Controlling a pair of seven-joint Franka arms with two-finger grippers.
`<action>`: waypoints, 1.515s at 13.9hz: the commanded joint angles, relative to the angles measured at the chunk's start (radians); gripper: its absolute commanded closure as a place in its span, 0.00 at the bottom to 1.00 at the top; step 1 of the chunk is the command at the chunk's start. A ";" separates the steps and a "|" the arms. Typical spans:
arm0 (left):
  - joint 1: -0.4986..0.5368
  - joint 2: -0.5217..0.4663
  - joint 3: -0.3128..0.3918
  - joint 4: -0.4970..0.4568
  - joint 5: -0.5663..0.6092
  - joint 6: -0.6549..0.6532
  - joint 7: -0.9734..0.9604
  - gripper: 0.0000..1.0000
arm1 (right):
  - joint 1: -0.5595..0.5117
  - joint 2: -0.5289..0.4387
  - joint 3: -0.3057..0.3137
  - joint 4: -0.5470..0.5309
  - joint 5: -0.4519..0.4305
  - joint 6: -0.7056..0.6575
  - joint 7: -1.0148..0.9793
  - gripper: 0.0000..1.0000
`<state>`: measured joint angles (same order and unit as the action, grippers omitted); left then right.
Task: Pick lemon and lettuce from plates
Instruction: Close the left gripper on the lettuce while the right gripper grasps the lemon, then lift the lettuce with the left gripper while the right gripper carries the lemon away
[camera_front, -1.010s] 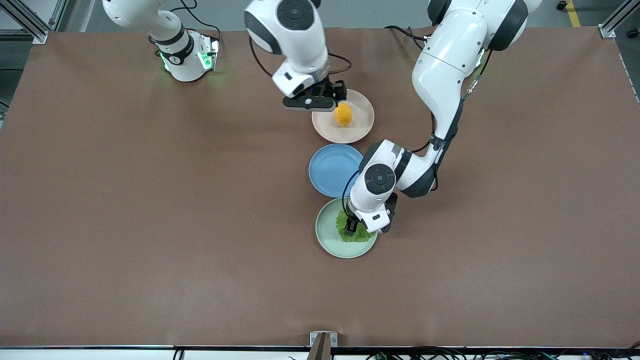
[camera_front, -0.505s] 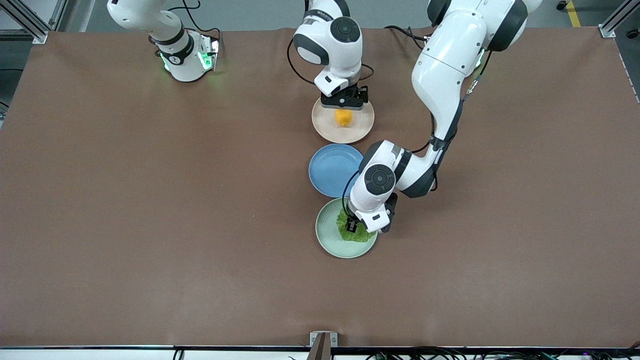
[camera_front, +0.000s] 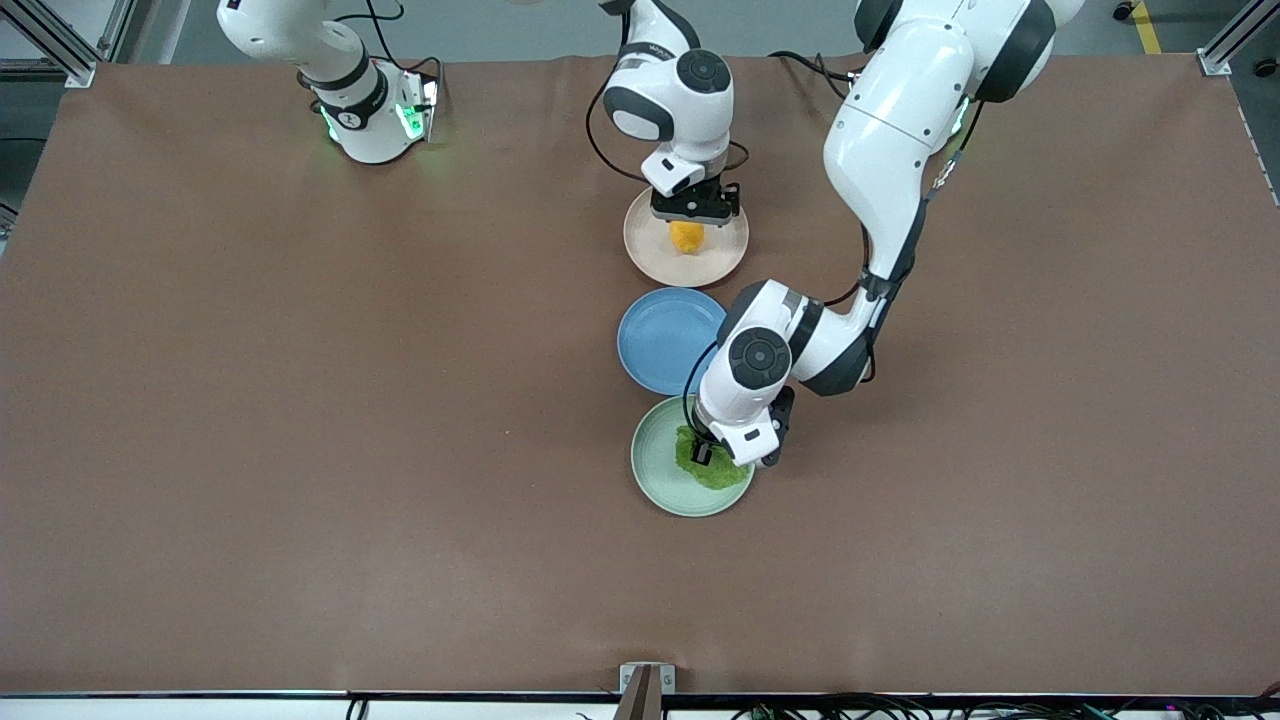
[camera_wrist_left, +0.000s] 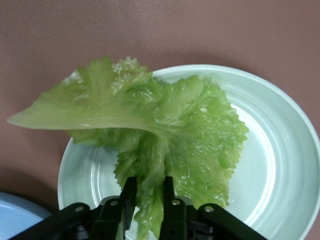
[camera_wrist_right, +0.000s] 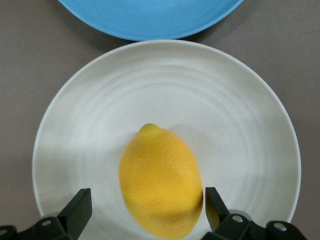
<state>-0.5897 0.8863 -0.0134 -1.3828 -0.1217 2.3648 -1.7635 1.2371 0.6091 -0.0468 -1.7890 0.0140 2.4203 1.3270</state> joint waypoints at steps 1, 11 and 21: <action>-0.007 -0.020 0.006 -0.005 -0.019 0.001 0.009 0.96 | 0.010 0.017 -0.015 0.011 -0.057 0.000 0.026 0.00; 0.045 -0.234 -0.017 -0.008 -0.022 -0.154 0.016 1.00 | -0.013 0.011 -0.018 0.013 -0.069 -0.032 0.003 0.90; 0.303 -0.625 -0.020 -0.568 -0.007 -0.173 0.389 1.00 | -0.387 -0.415 -0.051 -0.133 -0.065 -0.343 -0.440 1.00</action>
<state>-0.3154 0.3669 -0.0257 -1.7835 -0.1220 2.1293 -1.4423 0.9401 0.2982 -0.1169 -1.7793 -0.0373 2.0499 0.9936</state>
